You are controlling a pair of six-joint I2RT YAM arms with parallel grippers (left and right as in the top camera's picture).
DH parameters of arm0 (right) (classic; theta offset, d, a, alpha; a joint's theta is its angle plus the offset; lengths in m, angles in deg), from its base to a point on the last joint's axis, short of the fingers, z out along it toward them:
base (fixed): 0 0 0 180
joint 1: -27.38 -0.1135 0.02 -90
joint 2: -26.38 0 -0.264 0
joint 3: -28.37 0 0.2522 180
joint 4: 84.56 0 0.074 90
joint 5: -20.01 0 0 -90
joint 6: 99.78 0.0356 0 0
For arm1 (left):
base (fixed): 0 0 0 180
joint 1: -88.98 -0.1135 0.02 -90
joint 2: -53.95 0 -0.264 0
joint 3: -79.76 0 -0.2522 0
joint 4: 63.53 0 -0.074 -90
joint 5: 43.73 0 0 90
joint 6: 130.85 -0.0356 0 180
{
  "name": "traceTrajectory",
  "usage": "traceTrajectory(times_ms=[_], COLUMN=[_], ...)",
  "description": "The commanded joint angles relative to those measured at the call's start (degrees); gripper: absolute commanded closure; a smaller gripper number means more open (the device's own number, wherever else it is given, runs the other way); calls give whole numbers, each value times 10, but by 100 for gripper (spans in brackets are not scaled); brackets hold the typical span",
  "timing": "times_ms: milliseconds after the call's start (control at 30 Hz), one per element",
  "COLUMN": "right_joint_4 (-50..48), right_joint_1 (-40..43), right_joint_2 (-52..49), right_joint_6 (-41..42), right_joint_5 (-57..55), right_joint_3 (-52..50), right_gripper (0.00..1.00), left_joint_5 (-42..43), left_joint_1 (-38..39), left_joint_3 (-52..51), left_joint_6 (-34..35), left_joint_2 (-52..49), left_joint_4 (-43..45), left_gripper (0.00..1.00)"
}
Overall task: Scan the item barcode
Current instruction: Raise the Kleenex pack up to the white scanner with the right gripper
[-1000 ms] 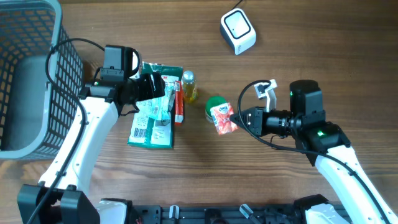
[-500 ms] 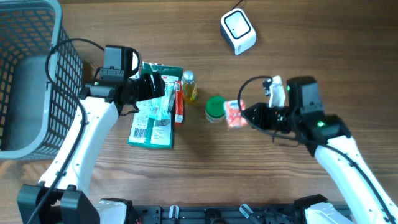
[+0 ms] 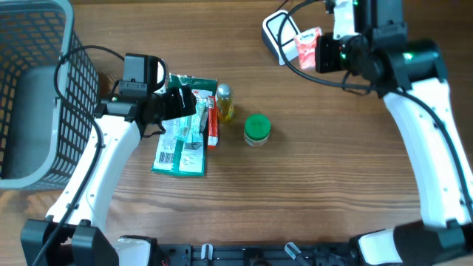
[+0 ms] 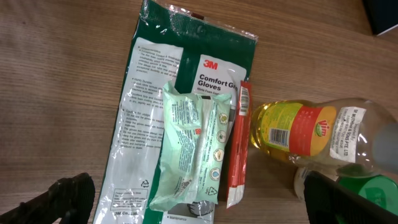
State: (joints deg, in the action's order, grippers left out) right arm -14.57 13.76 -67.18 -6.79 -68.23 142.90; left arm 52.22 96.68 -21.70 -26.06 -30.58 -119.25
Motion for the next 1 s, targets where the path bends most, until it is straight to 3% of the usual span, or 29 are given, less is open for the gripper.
traceTrajectory(times_ms=[0,333,567,967], right_joint_4=[-44,-200,-286,-447], right_joint_1=[-16,-117,-119,-118], right_joint_2=[-30,-172,-291,-330], right_joint_6=[-93,-220,-238,-252], right_joint_5=[-123,-413,-425,-437], right_joint_3=[10,10,10,9], right_gripper=[96,96,96,96], left_joint_5=[6,6,6,6], left_joint_1=[-2,-2,-2,-2], left_joint_3=[6,6,6,6], left_joint_6=[7,7,7,7], left_joint_2=[1,1,1,1], left_joint_4=[1,2,2,2], left_gripper=[0,0,0,0])
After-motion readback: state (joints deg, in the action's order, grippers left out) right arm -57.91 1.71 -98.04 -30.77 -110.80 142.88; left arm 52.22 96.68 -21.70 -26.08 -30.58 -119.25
